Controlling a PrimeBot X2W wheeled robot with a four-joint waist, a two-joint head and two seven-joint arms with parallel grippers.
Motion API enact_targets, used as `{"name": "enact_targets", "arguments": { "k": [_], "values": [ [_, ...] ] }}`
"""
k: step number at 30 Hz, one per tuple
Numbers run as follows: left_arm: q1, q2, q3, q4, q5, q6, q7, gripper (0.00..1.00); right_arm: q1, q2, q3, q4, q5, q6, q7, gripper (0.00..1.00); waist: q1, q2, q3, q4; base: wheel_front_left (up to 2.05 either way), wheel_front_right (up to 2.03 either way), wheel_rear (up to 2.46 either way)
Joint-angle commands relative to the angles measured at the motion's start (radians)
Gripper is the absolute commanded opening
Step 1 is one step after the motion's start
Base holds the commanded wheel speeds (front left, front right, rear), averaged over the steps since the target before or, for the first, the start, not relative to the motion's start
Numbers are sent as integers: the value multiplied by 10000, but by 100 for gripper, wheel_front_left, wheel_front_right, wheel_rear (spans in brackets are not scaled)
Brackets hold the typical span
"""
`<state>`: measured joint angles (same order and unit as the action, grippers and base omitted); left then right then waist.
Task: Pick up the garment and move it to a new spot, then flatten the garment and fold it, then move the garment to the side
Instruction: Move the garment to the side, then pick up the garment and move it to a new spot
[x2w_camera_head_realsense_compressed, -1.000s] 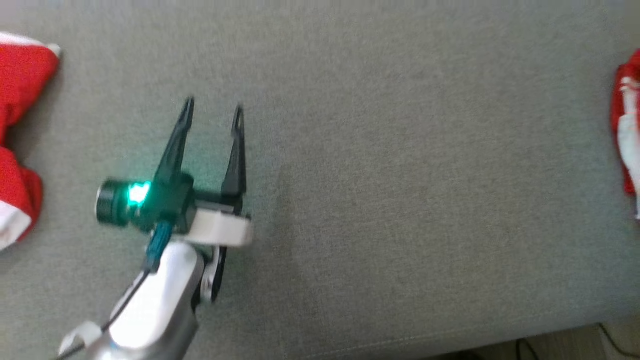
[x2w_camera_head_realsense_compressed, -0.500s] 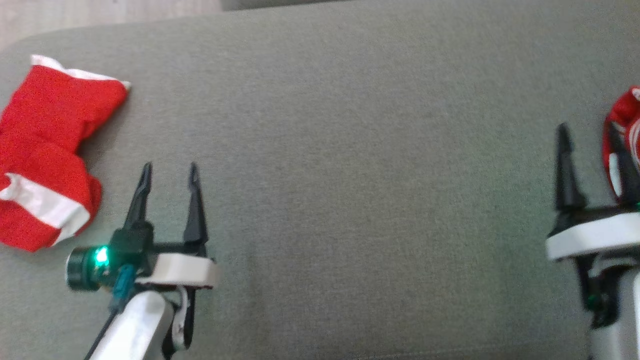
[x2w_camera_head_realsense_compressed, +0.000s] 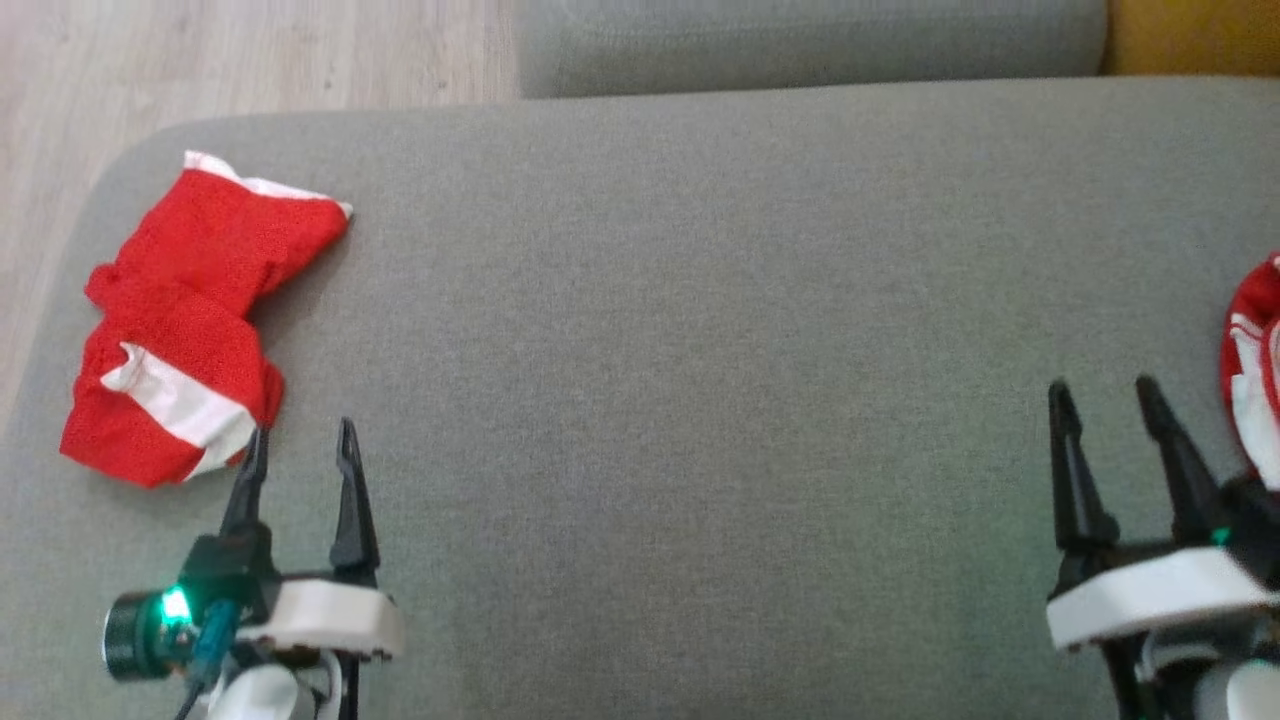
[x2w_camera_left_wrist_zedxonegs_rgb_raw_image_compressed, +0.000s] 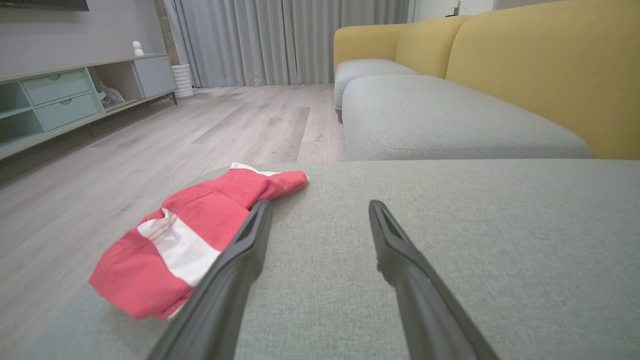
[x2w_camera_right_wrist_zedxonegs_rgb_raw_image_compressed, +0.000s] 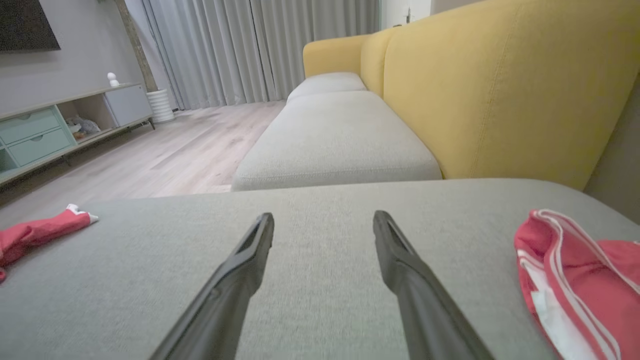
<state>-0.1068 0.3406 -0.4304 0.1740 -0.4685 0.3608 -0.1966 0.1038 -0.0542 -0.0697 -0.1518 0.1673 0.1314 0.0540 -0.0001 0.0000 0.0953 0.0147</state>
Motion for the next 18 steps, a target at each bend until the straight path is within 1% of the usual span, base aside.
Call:
{"name": "enact_targets", "arguments": {
  "k": [1, 8, 18],
  "values": [
    [-153, 340, 341, -306, -63, 34, 24, 100, -73, -14, 241, -435, 36, -7, 38, 100, 1, 0, -217, -61, 0, 0, 0],
    [355, 493, 223, -365, -220, -18, 281, 100, 652, 34, 373, -678, 192, -7, 169, 100, 1, 0, -654, -131, 0, 0, 0],
    [342, 553, 66, -426, -225, -26, 475, 100, 885, 38, 449, -752, 325, -7, 225, 100, 1, 0, -795, -32, 0, 0, 0]
  ]
}}
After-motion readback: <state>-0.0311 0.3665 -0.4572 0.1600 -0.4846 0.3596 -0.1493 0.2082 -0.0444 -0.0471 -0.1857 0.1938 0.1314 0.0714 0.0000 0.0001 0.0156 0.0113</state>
